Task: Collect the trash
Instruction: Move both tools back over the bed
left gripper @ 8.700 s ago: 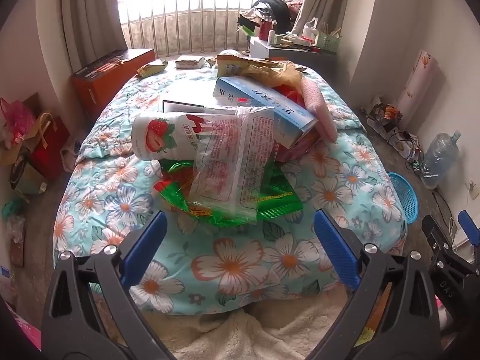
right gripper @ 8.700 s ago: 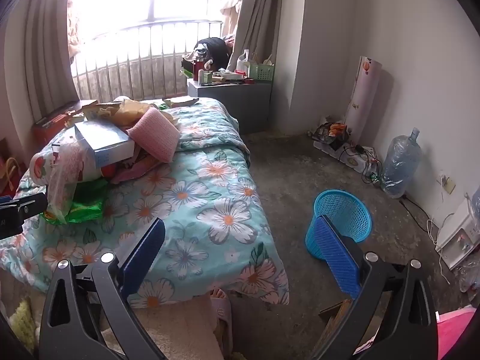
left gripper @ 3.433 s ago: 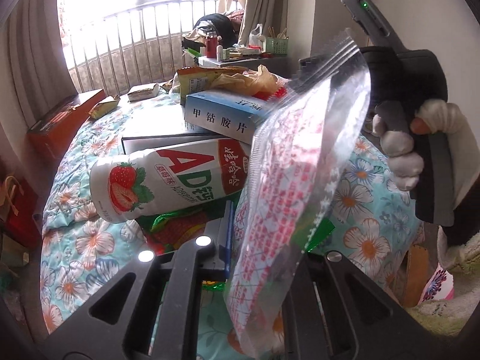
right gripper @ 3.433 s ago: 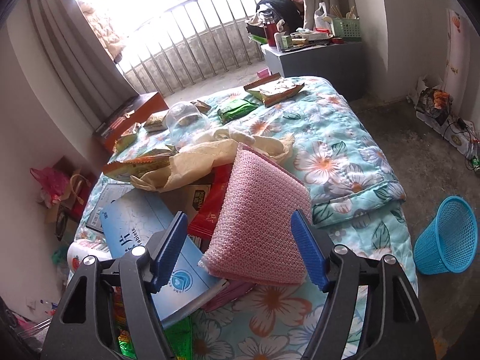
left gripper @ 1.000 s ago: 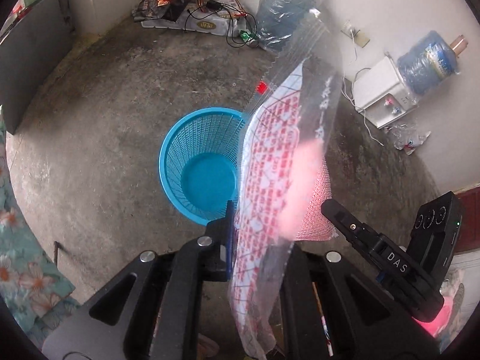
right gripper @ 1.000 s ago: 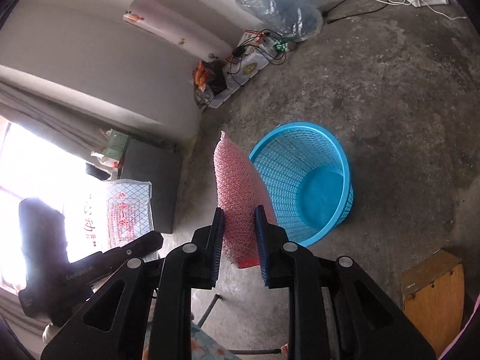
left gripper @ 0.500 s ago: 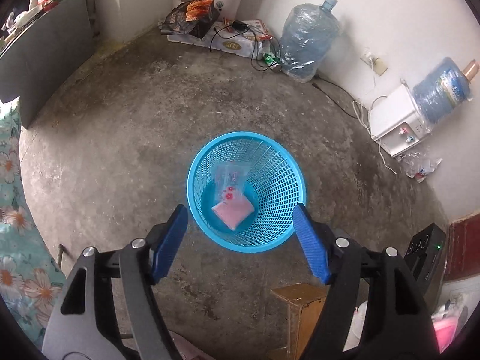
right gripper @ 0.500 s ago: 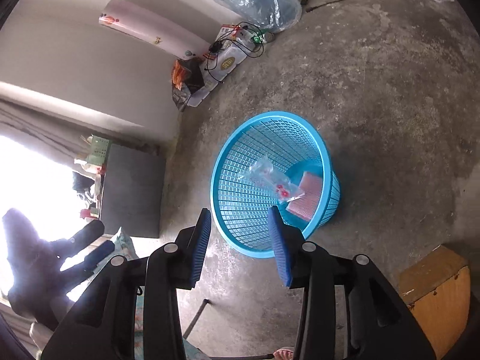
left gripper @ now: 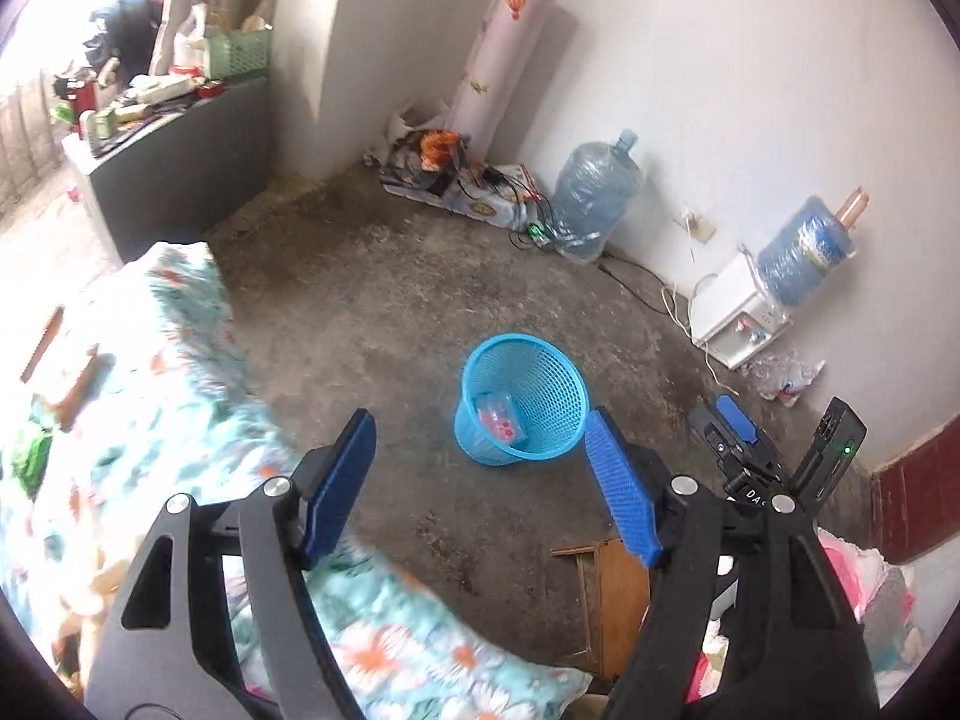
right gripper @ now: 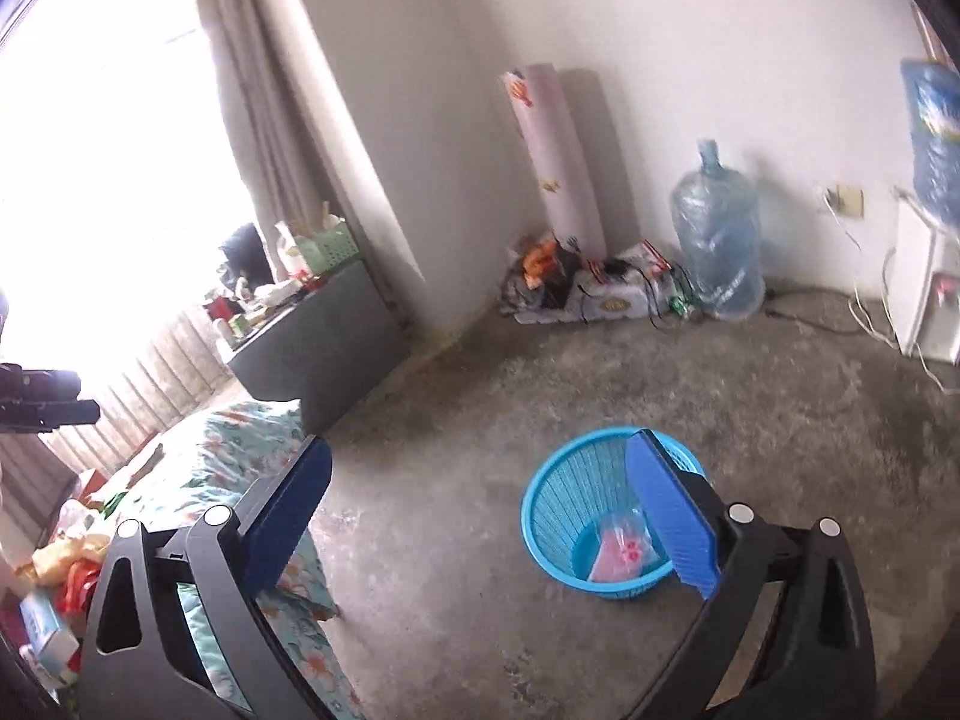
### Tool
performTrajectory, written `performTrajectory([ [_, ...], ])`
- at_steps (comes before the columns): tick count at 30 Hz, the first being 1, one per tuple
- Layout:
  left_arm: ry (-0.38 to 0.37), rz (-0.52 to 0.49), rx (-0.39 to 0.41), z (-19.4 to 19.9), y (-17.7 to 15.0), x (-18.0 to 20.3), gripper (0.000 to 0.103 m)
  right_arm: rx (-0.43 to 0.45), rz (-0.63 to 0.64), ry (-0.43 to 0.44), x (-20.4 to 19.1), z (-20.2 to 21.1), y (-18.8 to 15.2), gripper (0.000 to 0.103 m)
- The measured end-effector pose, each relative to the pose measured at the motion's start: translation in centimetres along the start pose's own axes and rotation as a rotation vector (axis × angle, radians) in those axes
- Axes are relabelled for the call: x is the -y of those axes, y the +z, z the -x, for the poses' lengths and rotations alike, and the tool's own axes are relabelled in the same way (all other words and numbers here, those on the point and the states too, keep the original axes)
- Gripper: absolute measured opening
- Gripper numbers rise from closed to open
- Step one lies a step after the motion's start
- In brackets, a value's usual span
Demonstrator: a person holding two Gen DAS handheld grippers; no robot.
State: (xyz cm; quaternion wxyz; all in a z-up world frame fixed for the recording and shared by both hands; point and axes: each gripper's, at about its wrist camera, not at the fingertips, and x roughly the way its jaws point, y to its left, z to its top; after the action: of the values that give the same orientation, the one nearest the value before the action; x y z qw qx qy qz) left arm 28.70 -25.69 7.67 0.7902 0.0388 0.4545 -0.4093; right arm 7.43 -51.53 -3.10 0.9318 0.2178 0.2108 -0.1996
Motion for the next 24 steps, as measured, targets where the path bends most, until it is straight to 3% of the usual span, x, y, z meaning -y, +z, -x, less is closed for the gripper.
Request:
performTrajectory([
  [6,0.111,0.132,0.172,15.0,-5.5,-6.7,0.068,-0.074,0.078,0.228,-6.2,2.7,0.6,0.096],
  [11,0.143,0.264,0.288,23.0,-11.2,-11.3,0.068,-0.137,0.144,0.383,-12.0,4.6,0.7,0.096],
  [17,0.134,0.347,0.330,26.4,-17.7,-14.3,0.068,-0.268,0.164,0.560,-19.4,5.4,-0.5,0.096],
  [24,0.144,0.351,0.361,27.3,-21.7,-16.7,0.063,-0.386,0.241,0.680,-27.5,5.6,-2.3,0.095],
])
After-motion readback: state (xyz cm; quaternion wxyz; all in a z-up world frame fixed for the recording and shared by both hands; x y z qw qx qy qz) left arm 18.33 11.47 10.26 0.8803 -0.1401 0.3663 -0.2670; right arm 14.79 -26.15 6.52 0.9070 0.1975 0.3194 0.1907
